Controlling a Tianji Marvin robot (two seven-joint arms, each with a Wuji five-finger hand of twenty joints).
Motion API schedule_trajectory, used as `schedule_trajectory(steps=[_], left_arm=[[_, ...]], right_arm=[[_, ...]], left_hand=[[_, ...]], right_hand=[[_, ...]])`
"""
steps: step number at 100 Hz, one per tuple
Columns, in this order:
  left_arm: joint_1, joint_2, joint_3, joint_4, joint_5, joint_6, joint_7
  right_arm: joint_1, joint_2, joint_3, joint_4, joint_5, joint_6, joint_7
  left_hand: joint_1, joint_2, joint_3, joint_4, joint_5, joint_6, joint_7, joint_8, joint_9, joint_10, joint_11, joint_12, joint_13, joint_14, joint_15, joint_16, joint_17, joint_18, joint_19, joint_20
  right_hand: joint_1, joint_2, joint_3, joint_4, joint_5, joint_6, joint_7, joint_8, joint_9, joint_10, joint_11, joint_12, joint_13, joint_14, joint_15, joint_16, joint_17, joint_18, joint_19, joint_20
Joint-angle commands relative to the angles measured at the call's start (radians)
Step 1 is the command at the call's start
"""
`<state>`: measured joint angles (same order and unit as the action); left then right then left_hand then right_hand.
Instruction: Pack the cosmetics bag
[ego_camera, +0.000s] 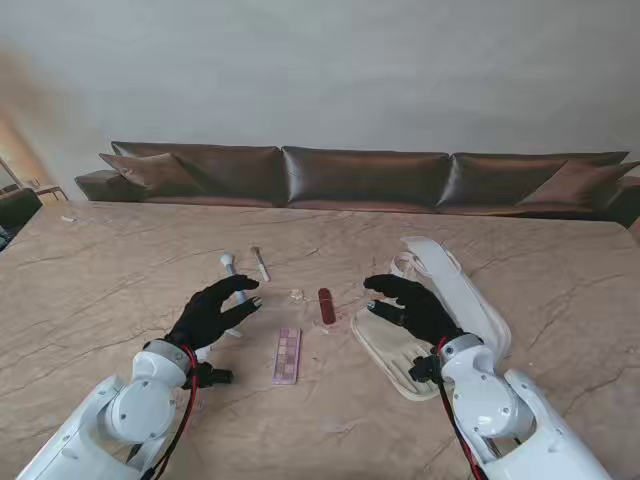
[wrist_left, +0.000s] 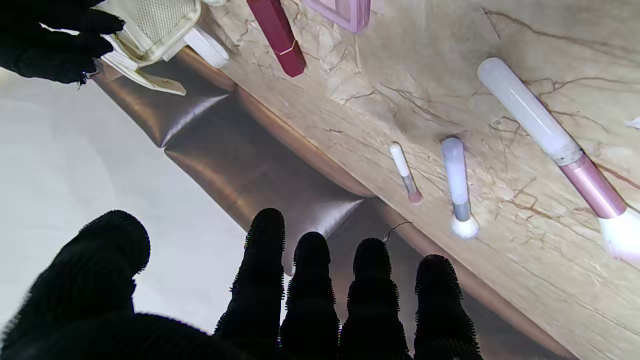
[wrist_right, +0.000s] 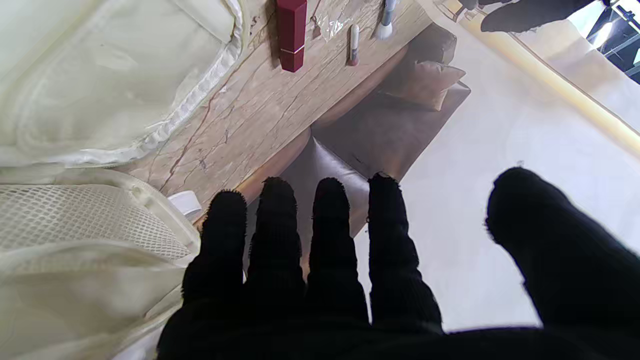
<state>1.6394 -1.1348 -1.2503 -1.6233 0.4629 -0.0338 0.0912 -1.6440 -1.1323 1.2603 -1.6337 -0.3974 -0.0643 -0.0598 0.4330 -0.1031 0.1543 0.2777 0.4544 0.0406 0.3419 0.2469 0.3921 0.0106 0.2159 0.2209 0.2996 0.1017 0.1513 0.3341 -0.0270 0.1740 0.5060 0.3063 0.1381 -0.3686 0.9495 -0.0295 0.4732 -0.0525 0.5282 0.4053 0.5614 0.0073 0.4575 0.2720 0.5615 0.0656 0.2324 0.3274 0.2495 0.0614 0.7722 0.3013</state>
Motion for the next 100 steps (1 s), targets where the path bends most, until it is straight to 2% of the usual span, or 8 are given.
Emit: schedule_trajectory(steps=[1,23,38,57,80,100], left_arm=[[0.005,-0.002,0.007,-0.004,-0.003,0.007,-0.006],[0.0,-0.002,0.012,0.0,-0.002,0.004,-0.006],[0.012,0.0,0.005,-0.021,0.004,0.003,-0.008],[0.02,0.002,-0.006,-0.031,0.02,-0.006,-0.007],[0.022,0.002,-0.013,-0.001,0.019,-0.032,-0.001],[0.032,0.003,-0.027,0.016,0.019,-0.057,0.0]], right_arm=[[0.01,-0.003,-0.004,0.017,-0.008,-0.007,0.005],[0.007,-0.004,0.002,0.018,-0.004,-0.012,-0.001],[-0.013,-0.002,0.016,-0.03,-0.012,-0.002,0.003],[-0.033,0.005,0.048,-0.115,-0.062,0.039,0.021],[-0.068,0.028,0.134,-0.238,-0.12,0.161,0.139],[-0.101,0.051,0.224,-0.331,-0.204,0.273,0.257]], left_hand=[[-0.029,0.036,-0.023,-0.035,0.026,0.006,-0.025,-0.006,-0.019,-0.016,-0.006,-0.014,-0.019,-0.039,-0.015,-0.012,-0.014,-0.022,-0.013,-0.009],[-0.031,0.036,-0.023,-0.035,0.026,0.009,-0.034,-0.013,-0.021,-0.016,-0.006,-0.015,-0.019,-0.038,-0.016,-0.011,-0.013,-0.024,-0.018,-0.008],[-0.033,0.035,-0.025,-0.036,0.025,0.006,-0.036,-0.014,-0.021,-0.016,-0.006,-0.016,-0.017,-0.036,-0.016,-0.01,-0.011,-0.024,-0.019,-0.007],[-0.032,0.037,-0.026,-0.039,0.024,0.003,-0.038,-0.015,-0.02,-0.016,-0.007,-0.016,-0.013,-0.038,-0.016,-0.009,-0.007,-0.019,-0.017,-0.001],[-0.032,0.036,-0.026,-0.038,0.031,0.009,-0.035,-0.014,-0.013,-0.015,-0.005,-0.015,-0.002,-0.04,-0.013,-0.008,0.002,-0.014,-0.003,0.01],[-0.033,0.037,-0.026,-0.039,0.025,0.004,-0.037,-0.015,-0.013,-0.013,-0.006,-0.015,-0.004,-0.037,-0.014,-0.008,0.0,-0.012,0.0,0.013]], right_hand=[[-0.035,0.021,-0.021,0.012,-0.029,-0.001,-0.003,-0.014,-0.029,-0.002,-0.019,-0.01,-0.021,-0.04,-0.007,-0.01,-0.015,-0.021,-0.001,-0.013],[-0.037,0.02,-0.027,0.012,-0.029,-0.001,-0.006,-0.019,-0.033,-0.004,-0.029,-0.014,-0.023,-0.04,-0.008,-0.014,-0.017,-0.018,0.002,-0.023],[-0.037,0.018,-0.032,0.012,-0.031,0.0,-0.008,-0.021,-0.033,-0.002,-0.034,-0.016,-0.023,-0.038,-0.009,-0.016,-0.02,-0.016,0.003,-0.029],[-0.044,0.01,-0.042,0.01,-0.041,0.005,-0.016,-0.025,-0.037,-0.003,-0.039,-0.018,-0.024,-0.038,-0.013,-0.018,-0.022,-0.013,0.002,-0.035],[-0.038,-0.02,-0.072,0.0,-0.096,0.064,-0.072,-0.053,-0.081,0.021,-0.057,-0.024,-0.048,-0.036,-0.03,-0.022,-0.036,-0.015,-0.013,-0.043],[0.02,-0.067,-0.107,-0.019,-0.145,0.097,-0.131,-0.079,-0.151,0.025,-0.073,-0.033,-0.099,-0.061,-0.068,-0.043,-0.079,-0.025,-0.087,-0.063]])
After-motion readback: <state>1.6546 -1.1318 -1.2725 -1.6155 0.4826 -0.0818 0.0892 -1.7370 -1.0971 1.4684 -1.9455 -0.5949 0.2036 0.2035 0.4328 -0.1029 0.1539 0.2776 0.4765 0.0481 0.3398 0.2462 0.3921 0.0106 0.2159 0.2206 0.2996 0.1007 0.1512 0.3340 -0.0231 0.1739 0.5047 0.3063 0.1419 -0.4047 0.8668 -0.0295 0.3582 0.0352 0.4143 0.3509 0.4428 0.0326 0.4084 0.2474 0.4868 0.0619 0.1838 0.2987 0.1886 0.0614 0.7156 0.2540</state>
